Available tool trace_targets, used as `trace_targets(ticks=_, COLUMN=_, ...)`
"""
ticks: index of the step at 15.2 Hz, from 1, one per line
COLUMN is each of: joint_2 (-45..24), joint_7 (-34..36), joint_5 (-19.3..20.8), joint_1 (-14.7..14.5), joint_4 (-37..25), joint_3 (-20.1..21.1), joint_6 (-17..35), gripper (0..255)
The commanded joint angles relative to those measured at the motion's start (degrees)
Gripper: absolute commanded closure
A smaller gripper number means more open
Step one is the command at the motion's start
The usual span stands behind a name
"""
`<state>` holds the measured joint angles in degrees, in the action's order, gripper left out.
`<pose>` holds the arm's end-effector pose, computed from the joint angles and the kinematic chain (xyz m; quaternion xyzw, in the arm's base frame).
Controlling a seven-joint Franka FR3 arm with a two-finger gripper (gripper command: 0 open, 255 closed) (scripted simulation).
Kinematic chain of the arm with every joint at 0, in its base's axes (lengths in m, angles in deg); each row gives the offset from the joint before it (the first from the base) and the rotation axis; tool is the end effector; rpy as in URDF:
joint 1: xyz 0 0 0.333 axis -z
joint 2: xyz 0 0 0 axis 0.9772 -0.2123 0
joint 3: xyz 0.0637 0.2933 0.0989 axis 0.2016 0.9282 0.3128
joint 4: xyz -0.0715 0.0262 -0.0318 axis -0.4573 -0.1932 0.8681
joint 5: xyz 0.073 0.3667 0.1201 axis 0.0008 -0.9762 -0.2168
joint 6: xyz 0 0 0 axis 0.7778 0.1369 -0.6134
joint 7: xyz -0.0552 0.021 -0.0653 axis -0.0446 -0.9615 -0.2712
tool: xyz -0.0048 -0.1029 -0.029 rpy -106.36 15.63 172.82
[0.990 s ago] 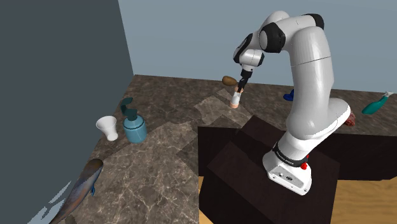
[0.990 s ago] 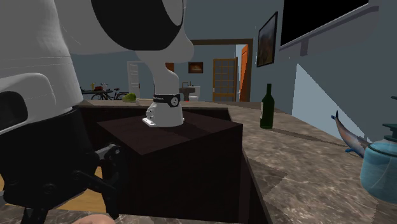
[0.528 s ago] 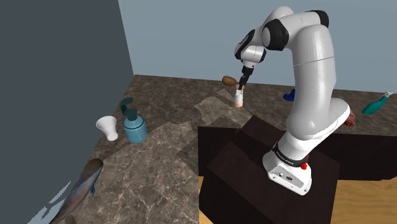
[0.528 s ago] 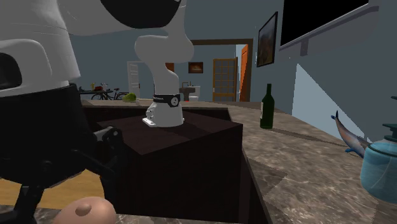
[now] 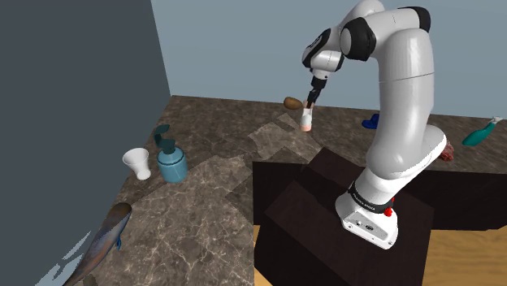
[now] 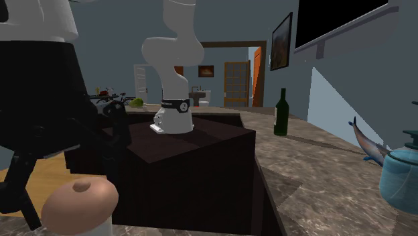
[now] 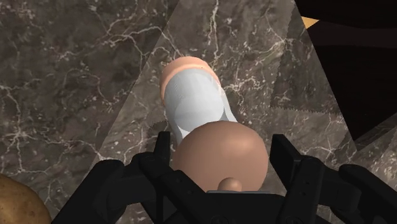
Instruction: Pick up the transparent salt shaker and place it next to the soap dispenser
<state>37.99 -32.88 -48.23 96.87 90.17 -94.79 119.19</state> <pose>0.4540 -0.4446 0.2384 -0.9952 -0.0609 0.0131 0.0759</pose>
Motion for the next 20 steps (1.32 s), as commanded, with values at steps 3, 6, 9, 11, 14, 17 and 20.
trace_targets(ticks=3, joint_2=2.03, joint_7=0.9, joint_5=1.21, joint_1=-0.63, joint_4=-0.19, joint_3=-0.81, joint_6=-2.0, gripper=255)
trace_targets(ticks=6, joint_2=3.45, joint_7=1.51, joint_5=2.1, joint_1=-1.01, joint_4=-0.51, joint_3=-1.38, joint_6=-3.57, gripper=255)
trace_targets(ticks=9, joint_2=4.81, joint_7=2.12, joint_5=2.98, joint_1=-1.36, joint_4=-0.95, joint_3=-1.9, joint_6=-5.18, gripper=255)
trace_targets(ticks=11, joint_2=5.68, joint_7=2.52, joint_5=3.54, joint_1=-1.57, joint_4=-1.3, joint_3=-2.23, joint_6=-6.28, gripper=255)
trace_targets(ticks=14, joint_2=6.92, joint_7=3.12, joint_5=4.36, joint_1=-1.85, joint_4=-1.94, joint_3=-2.69, joint_6=-7.97, gripper=255)
trace_targets(ticks=17, joint_2=8.08, joint_7=3.69, joint_5=5.15, joint_1=-2.1, joint_4=-2.7, joint_3=-3.1, joint_6=-9.7, gripper=255)
trace_targets(ticks=20, joint_2=9.17, joint_7=4.25, joint_5=5.89, joint_1=-2.31, joint_4=-3.59, joint_3=-3.47, joint_6=-11.48, gripper=255)
